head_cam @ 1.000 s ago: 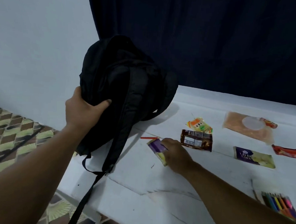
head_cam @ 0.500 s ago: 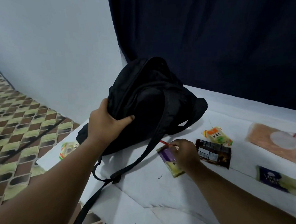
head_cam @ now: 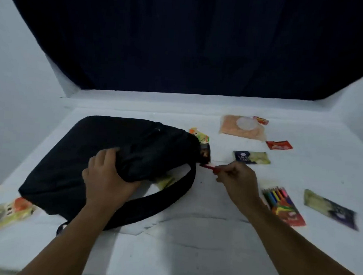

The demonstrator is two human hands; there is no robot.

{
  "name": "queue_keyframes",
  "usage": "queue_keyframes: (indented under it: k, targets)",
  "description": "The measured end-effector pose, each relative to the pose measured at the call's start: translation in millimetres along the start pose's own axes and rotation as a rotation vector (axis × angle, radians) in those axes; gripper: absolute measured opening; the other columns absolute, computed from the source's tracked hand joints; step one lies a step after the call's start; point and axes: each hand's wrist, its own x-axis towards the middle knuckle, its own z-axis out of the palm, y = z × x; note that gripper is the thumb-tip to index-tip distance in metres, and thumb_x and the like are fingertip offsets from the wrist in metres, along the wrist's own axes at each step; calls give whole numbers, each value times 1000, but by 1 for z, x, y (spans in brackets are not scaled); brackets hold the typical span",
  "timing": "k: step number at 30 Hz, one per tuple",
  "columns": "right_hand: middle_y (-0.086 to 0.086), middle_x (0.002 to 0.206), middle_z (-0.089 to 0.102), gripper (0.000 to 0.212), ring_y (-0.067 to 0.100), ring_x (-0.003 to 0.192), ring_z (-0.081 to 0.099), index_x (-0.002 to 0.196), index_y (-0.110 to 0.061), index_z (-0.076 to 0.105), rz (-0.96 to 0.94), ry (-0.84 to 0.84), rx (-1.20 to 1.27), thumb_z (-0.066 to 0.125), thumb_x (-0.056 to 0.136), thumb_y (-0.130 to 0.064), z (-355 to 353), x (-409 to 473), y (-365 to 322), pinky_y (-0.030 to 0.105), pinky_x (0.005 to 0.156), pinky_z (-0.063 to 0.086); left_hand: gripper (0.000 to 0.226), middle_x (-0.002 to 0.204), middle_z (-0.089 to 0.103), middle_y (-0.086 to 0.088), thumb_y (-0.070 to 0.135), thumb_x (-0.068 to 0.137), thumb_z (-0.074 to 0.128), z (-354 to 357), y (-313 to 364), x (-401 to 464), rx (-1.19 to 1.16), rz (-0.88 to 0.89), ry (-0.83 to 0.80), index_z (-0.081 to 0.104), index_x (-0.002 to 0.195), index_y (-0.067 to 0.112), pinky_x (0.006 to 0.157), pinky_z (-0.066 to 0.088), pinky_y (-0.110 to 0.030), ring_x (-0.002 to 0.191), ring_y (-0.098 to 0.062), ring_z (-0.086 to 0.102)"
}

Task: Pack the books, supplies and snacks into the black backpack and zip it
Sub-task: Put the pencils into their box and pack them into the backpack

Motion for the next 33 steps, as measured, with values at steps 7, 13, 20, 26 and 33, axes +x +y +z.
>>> queue_keyframes:
  k: [7,13,20,26,33]
  targets:
    - [7,85,73,14,22,72,74,98,-14,68,40,166,100,59,93,-5,-68,-22,-2,42,73,62,81,128,50,21,86,55,58,40,56,-40,-69,419,-328,56,121,41,103,17,-32,128,-7,41]
    - [-4,88,70,22,9,75,71,115,-25,66,10,165,-52,55,98,-16,-123,-4,12,24,68,58,57,121,57,21,72,74,56,85,136,-53,-243,476,-262,61,117,35,97,26,-33,121,-7,48]
    - [-9,103,65,25,7,82,66,123,-34,59,112,10,-242,47,102,-26,-173,13,47,14,55,47,67,136,48,23,76,75,61,154,199,-93,-204,341,-486,50,133,42,111,25,-32,133,-5,36]
    - [-14,99,66,22,2,84,66,122,-40,53,72,-163,-322,49,101,-33,-186,20,65,11,56,50,80,152,38,18,86,76,43,199,211,-129,-39,311,-472,47,141,39,107,23,-37,144,-8,26]
    - [-18,100,67,24,2,90,62,123,-34,59,-72,-260,-409,51,100,-32,-161,43,69,5,67,47,87,154,40,16,92,73,35,199,213,-130,13,295,-455,51,139,38,110,23,-39,146,-8,24]
